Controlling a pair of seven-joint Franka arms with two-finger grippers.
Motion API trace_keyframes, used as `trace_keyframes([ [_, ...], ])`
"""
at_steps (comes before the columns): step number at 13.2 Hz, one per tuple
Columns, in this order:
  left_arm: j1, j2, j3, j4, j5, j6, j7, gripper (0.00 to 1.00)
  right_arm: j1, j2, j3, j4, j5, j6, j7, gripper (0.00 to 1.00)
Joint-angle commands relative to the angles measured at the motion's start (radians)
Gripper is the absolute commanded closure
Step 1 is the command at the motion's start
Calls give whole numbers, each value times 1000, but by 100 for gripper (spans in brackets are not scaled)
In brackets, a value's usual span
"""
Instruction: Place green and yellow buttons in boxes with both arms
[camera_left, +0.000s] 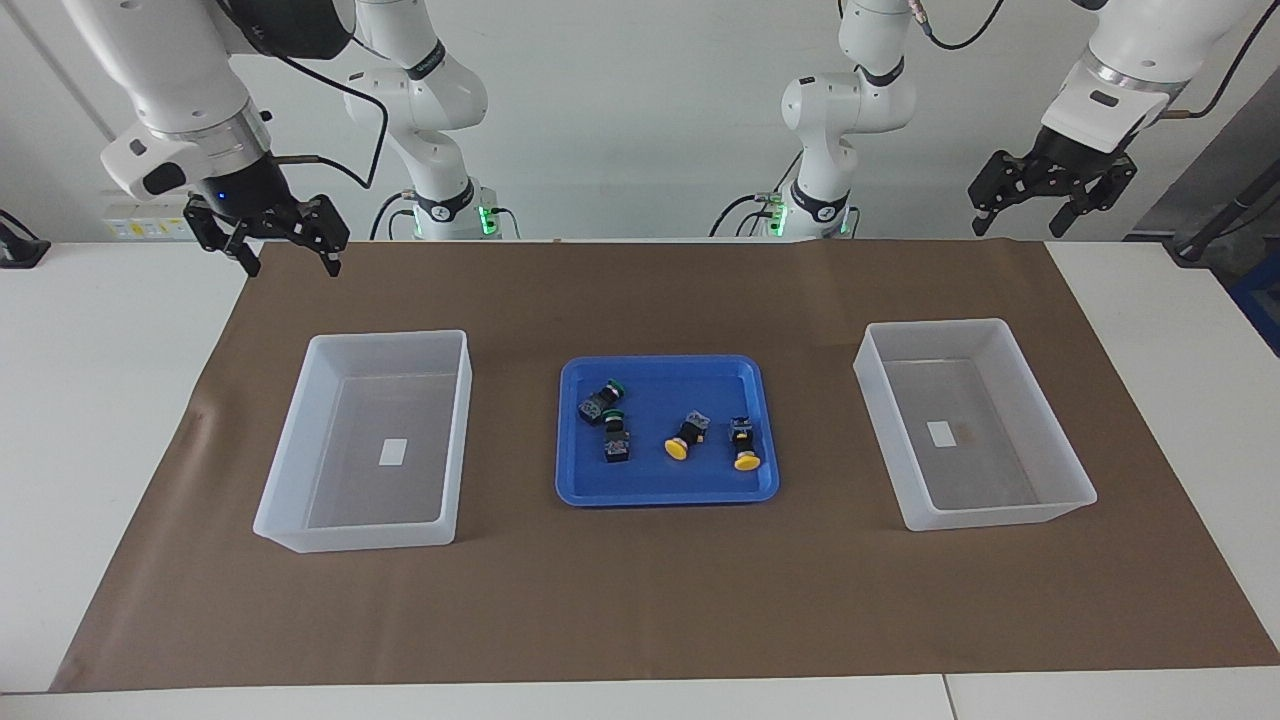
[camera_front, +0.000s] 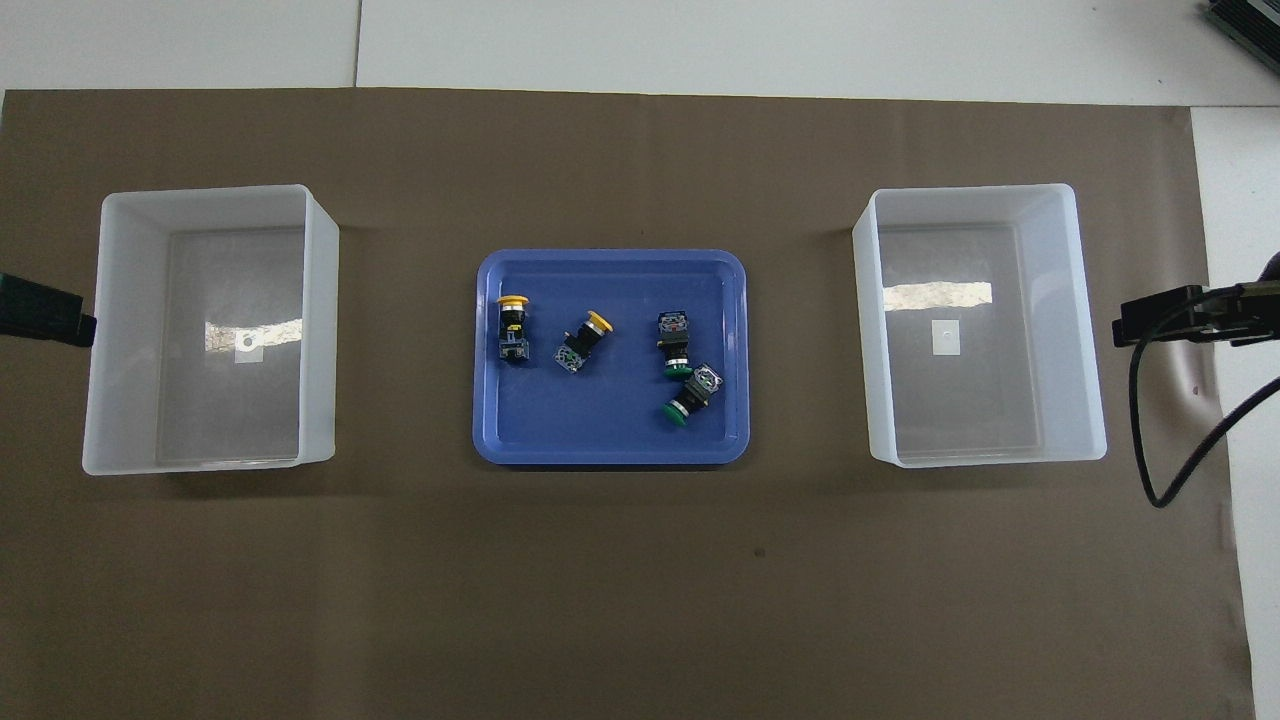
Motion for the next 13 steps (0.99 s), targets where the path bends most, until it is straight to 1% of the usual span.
trace_keyframes([
  [1, 10, -27, -2, -33, -18, 0, -9, 0, -12, -14, 7, -10, -3, -8, -24, 0],
  [7, -2, -30, -2, -47, -14, -8, -14, 0, -11, -18, 9, -19, -1, 1, -16, 0],
  [10, 1, -30, -2, -47, -14, -13, -12, 0, 3, -17, 13, -22, -6, 10, 36, 0],
  [12, 1, -30, -2, -47, -14, -13, -14, 0, 54, -9, 15, -39, -10, 33, 71, 0],
  [13, 1, -30, -2, -49, -14, -14, -12, 0, 65, -9, 16, -65, -10, 74, 103, 0],
])
